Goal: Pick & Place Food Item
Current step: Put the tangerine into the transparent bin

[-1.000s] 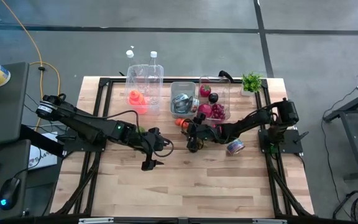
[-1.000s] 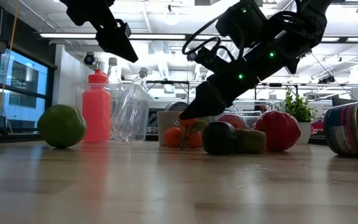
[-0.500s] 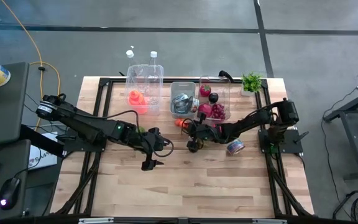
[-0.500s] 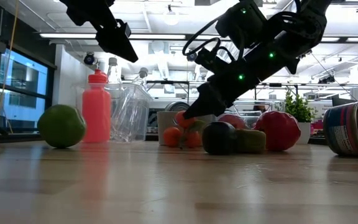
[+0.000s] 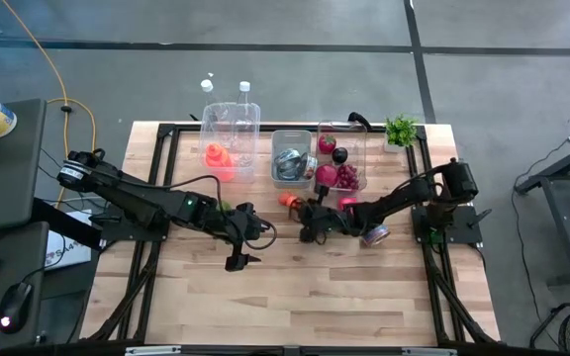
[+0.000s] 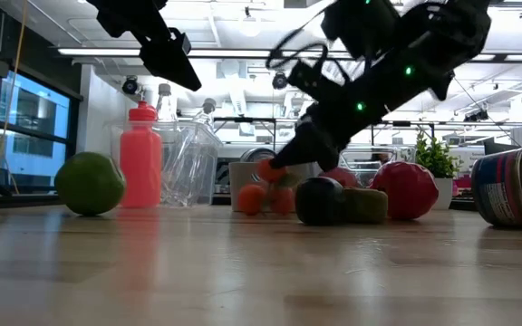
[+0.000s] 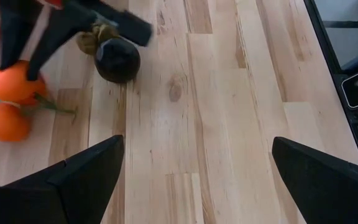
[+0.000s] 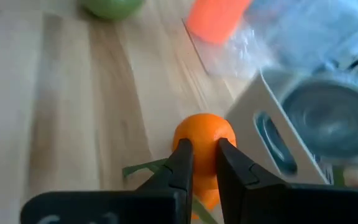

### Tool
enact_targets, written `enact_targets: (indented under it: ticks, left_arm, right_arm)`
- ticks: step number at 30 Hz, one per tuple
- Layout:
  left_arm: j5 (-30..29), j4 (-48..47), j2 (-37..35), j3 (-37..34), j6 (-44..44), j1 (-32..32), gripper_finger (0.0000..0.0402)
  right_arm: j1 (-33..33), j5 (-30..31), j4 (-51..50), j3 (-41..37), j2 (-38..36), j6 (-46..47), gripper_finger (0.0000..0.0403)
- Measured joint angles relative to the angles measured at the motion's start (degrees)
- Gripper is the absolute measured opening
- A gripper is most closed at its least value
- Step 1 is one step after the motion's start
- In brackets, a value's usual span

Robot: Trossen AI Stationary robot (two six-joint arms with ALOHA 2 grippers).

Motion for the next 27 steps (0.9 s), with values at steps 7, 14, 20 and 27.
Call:
enact_targets:
  ticks: [7,14,20,27]
  left_arm:
    - [0.01,-0.12,0.0,0.0,-0.09,-0.02,0.04]
    - [0.68,-0.2,0.0,0.0,-0.11,-0.04,0.04]
    - [0.83,-0.22,0.0,0.0,-0.17,-0.04,0.04]
    - [0.85,-0.55,0.0,0.0,-0.28,-0.04,0.04]
  right_arm:
    - [6.83,6.92,-2.73,5.15,-0.72,-6.27,0.0025]
    - [13.72,24.2,-13.23,11.06,-0.72,-11.68,0.0025]
    - [17.64,43.22,-23.77,12.35,-0.95,-12.47,0.0025]
    - [19.65,55.31,-42.28,12.36,-6.49,2.89,0.0025]
